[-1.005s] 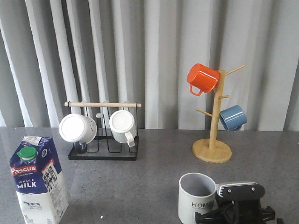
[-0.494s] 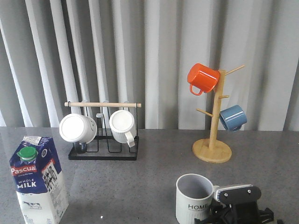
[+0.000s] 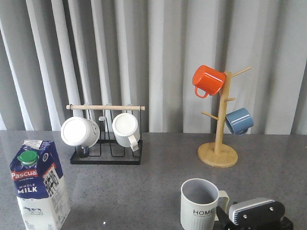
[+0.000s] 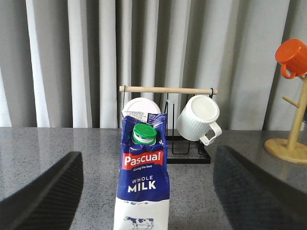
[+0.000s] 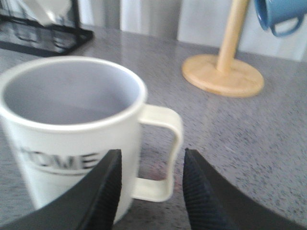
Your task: Place milk next to cup
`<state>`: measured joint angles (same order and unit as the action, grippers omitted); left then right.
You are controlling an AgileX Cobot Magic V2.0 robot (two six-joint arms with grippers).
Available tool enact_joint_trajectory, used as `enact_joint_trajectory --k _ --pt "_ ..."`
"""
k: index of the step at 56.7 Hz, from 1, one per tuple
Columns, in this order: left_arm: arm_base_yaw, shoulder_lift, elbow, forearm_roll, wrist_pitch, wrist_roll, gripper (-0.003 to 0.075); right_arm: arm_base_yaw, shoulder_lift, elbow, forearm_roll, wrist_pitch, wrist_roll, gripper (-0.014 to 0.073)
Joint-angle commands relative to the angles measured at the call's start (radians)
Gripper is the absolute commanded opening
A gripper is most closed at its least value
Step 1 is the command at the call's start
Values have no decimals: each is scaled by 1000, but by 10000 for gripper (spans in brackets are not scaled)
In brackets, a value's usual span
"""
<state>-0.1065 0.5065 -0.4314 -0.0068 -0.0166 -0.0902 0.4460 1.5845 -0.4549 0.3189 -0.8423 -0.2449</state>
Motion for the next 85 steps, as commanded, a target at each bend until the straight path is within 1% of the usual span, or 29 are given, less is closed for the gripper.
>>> enact_joint_trajectory --k 1,4,12,17,23,27,33,37,39,47,54,61,64,68,73,76,78,85 --pt "-8 8 -35 -7 -77 -9 533 33 -103 9 -19 -61 -8 315" --pt "-8 8 -35 -7 -77 -9 533 43 -144 14 -19 -22 -11 315" --pt "-8 8 -35 -7 -77 -9 533 51 -281 14 -19 176 -37 315" --pt "-8 8 -35 -7 -77 -9 533 48 -374 14 -18 253 -66 315" --pt "-8 8 -35 -7 -77 -9 533 48 -484 14 13 322 -167 315" --pt "-8 8 -35 -7 -77 -9 533 48 -551 14 77 369 -275 315" --pt "-8 8 -35 -7 -77 -9 533 48 -637 14 270 436 -489 315" --pt "-8 8 -35 -7 -77 -9 533 48 -682 14 449 446 -682 315" --pt "-8 8 -35 -7 -77 -9 533 48 -701 14 565 445 -773 315" --pt "-8 8 -35 -7 -77 -9 533 48 -768 14 911 428 -1149 315" --pt "-8 8 -35 -7 -77 -9 533 49 -820 14 1194 353 -1413 315" --pt "-8 8 -35 -7 -77 -9 533 49 -861 14 1343 321 -1596 315" --pt "-8 8 -35 -7 -77 -9 533 49 -876 14 1368 321 -1639 310" --pt "-8 8 -35 -7 -77 -9 533 49 -894 14 1359 321 -1647 301" --pt "-8 8 -35 -7 -77 -9 533 49 -923 14 1285 305 -1612 285" --pt "-8 8 -35 -7 -77 -9 533 49 -938 14 1199 292 -1539 274" --pt "-8 8 -35 -7 -77 -9 533 49 -952 14 1136 282 -1469 268" --pt "-8 8 -35 -7 -77 -9 533 49 -1003 14 913 277 -1188 251"
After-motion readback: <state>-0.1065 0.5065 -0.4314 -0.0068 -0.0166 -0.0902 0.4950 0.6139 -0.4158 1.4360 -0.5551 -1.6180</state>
